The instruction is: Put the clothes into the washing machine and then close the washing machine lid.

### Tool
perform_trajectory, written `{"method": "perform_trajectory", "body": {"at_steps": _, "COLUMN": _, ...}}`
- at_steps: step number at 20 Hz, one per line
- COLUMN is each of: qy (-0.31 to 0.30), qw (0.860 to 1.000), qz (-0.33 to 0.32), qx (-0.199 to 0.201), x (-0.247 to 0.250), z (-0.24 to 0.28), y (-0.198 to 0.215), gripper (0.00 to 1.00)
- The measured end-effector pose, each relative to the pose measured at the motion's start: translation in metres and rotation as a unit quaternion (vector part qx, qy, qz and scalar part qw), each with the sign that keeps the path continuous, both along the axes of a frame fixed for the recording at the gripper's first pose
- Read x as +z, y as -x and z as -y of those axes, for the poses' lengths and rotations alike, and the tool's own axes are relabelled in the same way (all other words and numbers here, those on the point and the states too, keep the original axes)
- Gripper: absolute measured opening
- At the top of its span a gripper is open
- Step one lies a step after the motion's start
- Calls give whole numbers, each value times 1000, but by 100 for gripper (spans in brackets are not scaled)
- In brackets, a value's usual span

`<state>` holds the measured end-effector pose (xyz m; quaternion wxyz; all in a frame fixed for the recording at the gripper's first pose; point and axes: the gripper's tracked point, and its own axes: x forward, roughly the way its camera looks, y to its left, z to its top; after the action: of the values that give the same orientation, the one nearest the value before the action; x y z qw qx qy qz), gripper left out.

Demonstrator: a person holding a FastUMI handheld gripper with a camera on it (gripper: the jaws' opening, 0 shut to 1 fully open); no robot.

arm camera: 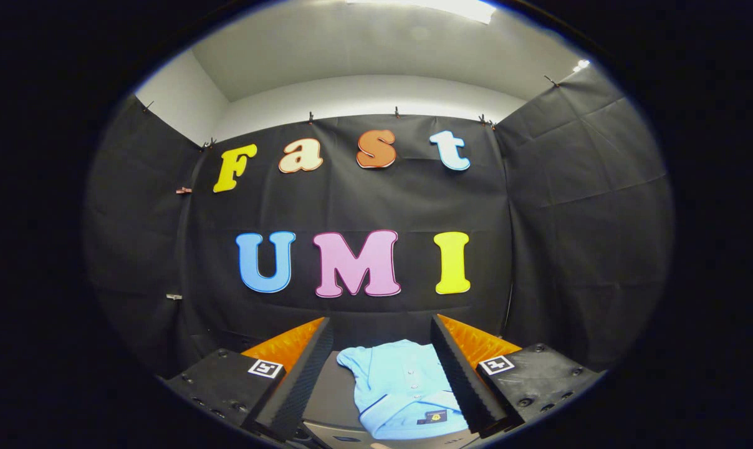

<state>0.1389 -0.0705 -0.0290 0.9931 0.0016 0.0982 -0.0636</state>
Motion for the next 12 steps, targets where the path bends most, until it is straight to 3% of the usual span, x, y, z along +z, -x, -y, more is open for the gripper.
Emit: {"method": "perform_trajectory", "body": {"at_steps": 12, "qy": -12, "qw": 983, "qz": -177, "qx": -56, "x": -132, "z": 59, "y": -103, "gripper": 98}}
